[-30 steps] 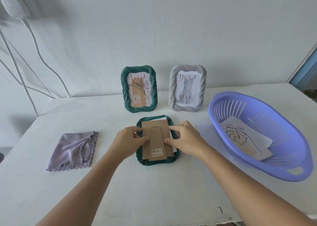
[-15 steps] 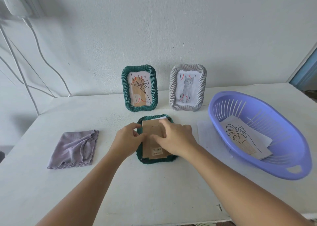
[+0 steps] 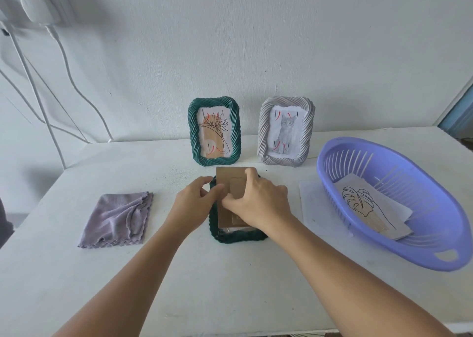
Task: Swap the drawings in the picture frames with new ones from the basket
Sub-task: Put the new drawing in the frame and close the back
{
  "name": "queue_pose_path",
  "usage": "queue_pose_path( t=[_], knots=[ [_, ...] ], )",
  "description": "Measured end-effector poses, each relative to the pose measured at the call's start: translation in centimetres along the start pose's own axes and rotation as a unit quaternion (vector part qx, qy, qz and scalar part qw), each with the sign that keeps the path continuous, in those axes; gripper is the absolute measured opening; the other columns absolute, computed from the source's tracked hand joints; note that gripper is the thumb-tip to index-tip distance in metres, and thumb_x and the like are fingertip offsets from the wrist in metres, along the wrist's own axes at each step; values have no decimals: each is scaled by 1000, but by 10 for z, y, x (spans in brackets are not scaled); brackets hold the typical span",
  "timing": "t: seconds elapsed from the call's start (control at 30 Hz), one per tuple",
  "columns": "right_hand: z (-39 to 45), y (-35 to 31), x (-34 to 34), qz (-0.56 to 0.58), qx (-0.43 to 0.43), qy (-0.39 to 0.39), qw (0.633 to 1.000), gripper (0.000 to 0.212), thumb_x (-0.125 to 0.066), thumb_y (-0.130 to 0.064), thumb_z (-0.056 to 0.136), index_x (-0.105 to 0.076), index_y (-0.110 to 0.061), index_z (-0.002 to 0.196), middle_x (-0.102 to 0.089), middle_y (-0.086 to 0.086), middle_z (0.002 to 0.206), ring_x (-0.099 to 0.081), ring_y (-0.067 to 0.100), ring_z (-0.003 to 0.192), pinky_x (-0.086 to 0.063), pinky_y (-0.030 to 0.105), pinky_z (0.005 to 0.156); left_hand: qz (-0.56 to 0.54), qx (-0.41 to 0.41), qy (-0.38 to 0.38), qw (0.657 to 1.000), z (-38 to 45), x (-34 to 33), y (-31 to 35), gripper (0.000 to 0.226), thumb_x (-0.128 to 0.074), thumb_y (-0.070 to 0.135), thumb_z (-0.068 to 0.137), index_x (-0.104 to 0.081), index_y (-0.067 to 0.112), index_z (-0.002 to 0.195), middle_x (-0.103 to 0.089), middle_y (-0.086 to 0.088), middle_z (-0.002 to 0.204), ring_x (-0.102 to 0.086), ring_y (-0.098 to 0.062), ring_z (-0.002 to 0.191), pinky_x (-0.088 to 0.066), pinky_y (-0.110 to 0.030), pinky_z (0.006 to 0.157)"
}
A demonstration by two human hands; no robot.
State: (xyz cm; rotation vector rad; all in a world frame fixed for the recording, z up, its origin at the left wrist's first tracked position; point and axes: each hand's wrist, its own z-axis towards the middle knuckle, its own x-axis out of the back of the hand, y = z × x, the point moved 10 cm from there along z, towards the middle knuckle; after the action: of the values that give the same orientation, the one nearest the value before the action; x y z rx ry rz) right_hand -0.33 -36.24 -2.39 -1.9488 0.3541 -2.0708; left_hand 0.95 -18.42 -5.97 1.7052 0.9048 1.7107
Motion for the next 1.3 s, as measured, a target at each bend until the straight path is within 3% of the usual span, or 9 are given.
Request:
queue_pose_path(
  t=[0.1, 0.23, 0.47, 0.57, 0.73, 0.9, 1.07, 1.2, 1.3],
  knots=[
    [1, 0, 6, 14, -5, 1, 1000, 67, -44, -73, 79, -44, -18, 118, -65, 0, 96, -62, 28, 90, -42, 47, 86, -57, -6, -20, 998, 1, -4, 5, 38, -62, 47, 97, -60, 37, 134, -67, 11, 71, -64, -3, 71, -42, -24, 62],
    [2, -2, 10, 40, -2, 1, 999, 68, -43, -74, 80, -47, -22, 125, -66, -2, 104, -62, 27, 100, -41, 47, 91, -136, -37, -32, 989, 4, -2, 11, 28, -64, 30, 99, -65, 57, 106, -58, 13, 56, -53, 1, 54, -41, -14, 53],
    [13, 31, 8, 71, -19, -18, 997, 61, -41, -65, 96, -38, -29, 145, -60, -1, 122, -57, 26, 118, -36, 46, 101, -131, 10, 26, 991, 14, 50, -40, 32, -64, 19, 100, -68, 30, 129, -50, 14, 54, -45, -4, 53, -39, -29, 63],
    [14, 44, -4, 55, -31, -44, 997, 60, -42, -61, 97, -38, -27, 147, -59, -1, 121, -56, 25, 118, -37, 46, 100, -132, 41, 49, 989, 14, 75, -69, 32, -64, 13, 100, -69, 20, 131, -48, 11, 53, -39, -12, 53, -34, -28, 57],
    [14, 51, -20, 42, -35, -57, 997, 58, -48, -57, 97, -40, -27, 146, -58, -1, 118, -56, 24, 116, -40, 44, 99, -21, 55, 60, 996, 8, 94, -82, 27, -62, 23, 100, -69, 31, 125, -63, 3, 58, -45, -7, 34, -33, -20, 37],
    [13, 51, -20, 38, -24, -40, 998, 54, -55, -53, 94, -47, -27, 140, -60, -3, 110, -58, 22, 110, -42, 43, 95, 175, 18, 69, 982, 3, 92, -63, 29, -64, 30, 97, -70, 21, 124, -65, 9, 60, -60, -10, 66, -41, -28, 57],
    [10, 51, -12, 35, -11, -19, 999, 53, -59, -54, 91, -50, -27, 135, -64, -7, 105, -60, 19, 107, -40, 41, 93, 255, 25, 70, 964, 1, 87, -52, 40, -63, 34, 96, -65, 15, 130, -69, -9, 101, -62, -30, 101, -48, -38, 81],
    [8, 49, -7, 18, -3, -16, 1000, 55, -62, -58, 88, -49, -29, 134, -66, -9, 102, -62, 19, 105, -38, 41, 93, 251, -21, 96, 963, -2, 77, -24, 40, -56, 18, 97, -60, 15, 136, -64, -14, 106, -62, -36, 100, -50, -44, 85],
    [8, 48, -5, 11, -2, -22, 1000, 55, -64, -55, 87, -49, -28, 133, -66, -9, 103, -62, 20, 104, -38, 41, 93, 207, -56, 61, 975, -4, 53, 0, 39, -60, 23, 96, -62, 19, 135, -68, -2, 94, -64, -23, 89, -50, -36, 78]
  ],
)
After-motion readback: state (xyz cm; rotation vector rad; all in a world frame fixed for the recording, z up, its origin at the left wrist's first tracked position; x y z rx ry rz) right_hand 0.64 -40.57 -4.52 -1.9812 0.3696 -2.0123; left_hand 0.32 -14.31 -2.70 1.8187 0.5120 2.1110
